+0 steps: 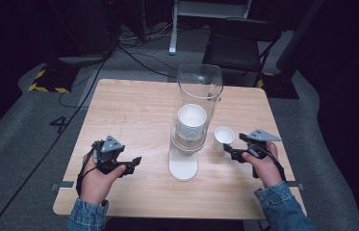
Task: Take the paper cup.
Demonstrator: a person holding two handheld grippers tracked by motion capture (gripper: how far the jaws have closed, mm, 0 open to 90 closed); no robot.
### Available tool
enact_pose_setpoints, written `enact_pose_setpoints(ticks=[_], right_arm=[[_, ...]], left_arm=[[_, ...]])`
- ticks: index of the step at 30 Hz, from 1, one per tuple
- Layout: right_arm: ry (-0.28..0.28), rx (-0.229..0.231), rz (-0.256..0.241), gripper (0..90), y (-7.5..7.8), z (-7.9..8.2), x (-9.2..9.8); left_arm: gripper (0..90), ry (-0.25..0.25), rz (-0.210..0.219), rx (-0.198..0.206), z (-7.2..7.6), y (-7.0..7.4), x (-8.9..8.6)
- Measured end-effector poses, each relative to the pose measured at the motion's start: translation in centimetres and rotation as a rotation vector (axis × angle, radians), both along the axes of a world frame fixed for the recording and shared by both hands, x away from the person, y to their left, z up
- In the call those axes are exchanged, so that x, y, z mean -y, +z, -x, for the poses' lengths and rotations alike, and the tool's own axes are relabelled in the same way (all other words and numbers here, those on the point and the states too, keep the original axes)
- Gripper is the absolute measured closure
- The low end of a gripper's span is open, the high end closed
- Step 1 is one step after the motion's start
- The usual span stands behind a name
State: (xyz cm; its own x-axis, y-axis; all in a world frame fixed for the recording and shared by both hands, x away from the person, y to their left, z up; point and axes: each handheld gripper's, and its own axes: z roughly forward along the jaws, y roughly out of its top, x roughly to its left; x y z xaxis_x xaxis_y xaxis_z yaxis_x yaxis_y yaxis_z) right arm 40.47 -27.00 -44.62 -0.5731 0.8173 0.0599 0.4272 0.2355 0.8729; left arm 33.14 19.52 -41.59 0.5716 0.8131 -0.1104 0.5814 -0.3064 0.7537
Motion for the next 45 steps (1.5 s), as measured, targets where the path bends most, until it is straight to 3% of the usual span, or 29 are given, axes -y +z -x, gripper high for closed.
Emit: enact_pose_setpoints(ticks=[4,10,15,17,21,26,27,31,37,45], right_arm=[[0.013,0.004,-0.002,15.8,1.4,0.9,1.4],[-0.025,0.001,-0.010,15.8,3.1,2.1,3.9],[-0.053,0.006,0.006,15.8,3.6,2.5,5.2],[-0.063,0.000,0.043,15.8,3.8,2.6,6.0],[-0.068,-0.033,0.089,15.9,3.8,2.6,6.8],[-0.102,-0.041,0.086,15.9,3.7,2.5,8.1],[-0.080,-0.048,0.116,15.9,3.7,2.3,8.7],[-0.079,-0.066,0.141,15.9,3.5,2.2,9.6],[-0.141,-0.036,0.103,15.8,2.7,1.7,10.9],[-0.153,-0.060,0.085,15.9,0.9,0.8,11.3]], left_arm=[[24.5,-0.002,-0.010,-0.004,-0.3,0.0,0.0],[22.8,-0.009,-0.020,-0.010,-1.1,-0.2,-0.2],[20.5,-0.006,-0.028,-0.018,-1.4,-0.4,-0.4],[19.8,-0.004,-0.040,-0.018,-1.6,-0.5,-0.6],[18.6,-0.012,-0.085,-0.008,-2.0,-0.9,-1.3],[17.8,0.017,-0.080,-0.021,-2.1,-1.2,-2.0],[17.7,0.021,-0.077,-0.025,-2.1,-1.3,-2.2],[17.6,0.041,-0.074,-0.030,-2.2,-1.6,-2.6],[17.5,0.069,-0.074,-0.026,-2.5,-2.2,-3.1],[17.4,0.089,-0.081,-0.016,-2.7,-2.9,-3.9]])
